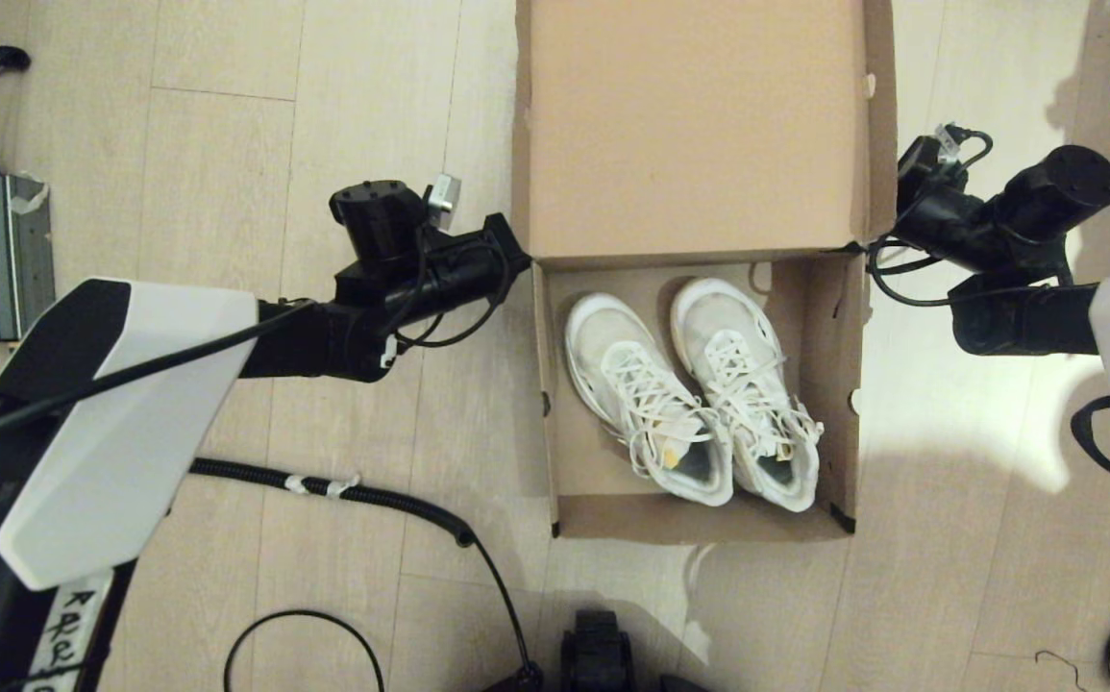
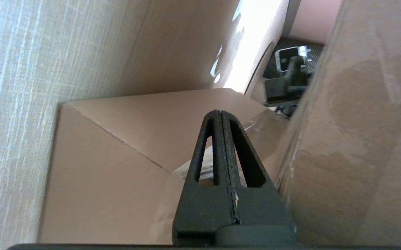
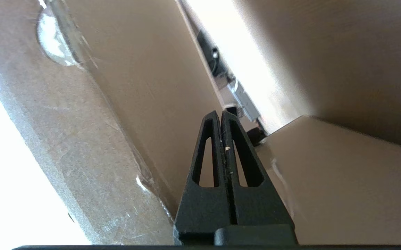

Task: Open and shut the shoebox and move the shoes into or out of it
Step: Close the shoe box

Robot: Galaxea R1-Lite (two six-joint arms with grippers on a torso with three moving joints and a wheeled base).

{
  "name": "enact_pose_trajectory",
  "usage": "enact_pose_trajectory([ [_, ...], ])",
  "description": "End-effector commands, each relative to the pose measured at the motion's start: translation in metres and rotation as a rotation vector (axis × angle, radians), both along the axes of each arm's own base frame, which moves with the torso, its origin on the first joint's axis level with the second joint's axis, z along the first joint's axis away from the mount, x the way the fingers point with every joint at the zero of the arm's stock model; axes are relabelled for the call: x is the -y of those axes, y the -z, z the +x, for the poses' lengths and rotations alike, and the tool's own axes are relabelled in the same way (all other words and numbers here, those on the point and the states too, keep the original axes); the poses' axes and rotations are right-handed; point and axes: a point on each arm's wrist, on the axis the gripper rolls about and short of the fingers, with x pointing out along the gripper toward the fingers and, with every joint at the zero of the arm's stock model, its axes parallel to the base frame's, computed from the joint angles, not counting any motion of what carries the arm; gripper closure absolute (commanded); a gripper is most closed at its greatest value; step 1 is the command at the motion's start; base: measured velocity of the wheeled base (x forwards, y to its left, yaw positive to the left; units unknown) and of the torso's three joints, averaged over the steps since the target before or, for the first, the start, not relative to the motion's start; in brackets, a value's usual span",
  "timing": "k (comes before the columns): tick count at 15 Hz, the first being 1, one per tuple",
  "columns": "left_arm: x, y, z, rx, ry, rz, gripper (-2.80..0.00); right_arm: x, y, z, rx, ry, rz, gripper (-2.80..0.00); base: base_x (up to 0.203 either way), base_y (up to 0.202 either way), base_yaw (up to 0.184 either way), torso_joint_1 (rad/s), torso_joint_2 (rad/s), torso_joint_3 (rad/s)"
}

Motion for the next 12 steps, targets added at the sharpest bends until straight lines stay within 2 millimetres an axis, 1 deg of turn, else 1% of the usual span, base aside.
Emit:
enact_pose_trajectory([
  [1,0.000,0.002,0.001,-0.006,0.005,-0.002,0.00,0.000,-0.013,-0.008,0.025,-0.017,-0.011,0.00,0.000,0.000,0.000,0.000,0.00,0.000],
  [5,0.000,0.000,0.002,0.005,0.004,-0.005,0.00,0.005,-0.008,-0.009,0.038,-0.048,-0.055,0.00,0.000,0.000,0.000,0.000,0.00,0.000],
  [8,0.001,0.001,0.003,0.008,0.005,-0.006,0.00,0.015,0.008,-0.006,0.082,-0.095,-0.141,0.00,0.000,0.000,0.000,0.000,0.00,0.000],
  [10,0.001,0.004,0.005,0.003,0.005,-0.004,0.00,0.021,0.010,-0.008,0.114,-0.102,-0.176,0.00,0.000,0.000,0.000,0.000,0.00,0.000],
  [12,0.001,0.006,0.006,0.000,0.005,-0.002,0.00,0.022,0.011,-0.011,0.163,-0.114,-0.209,0.00,0.000,0.000,0.000,0.000,0.00,0.000],
])
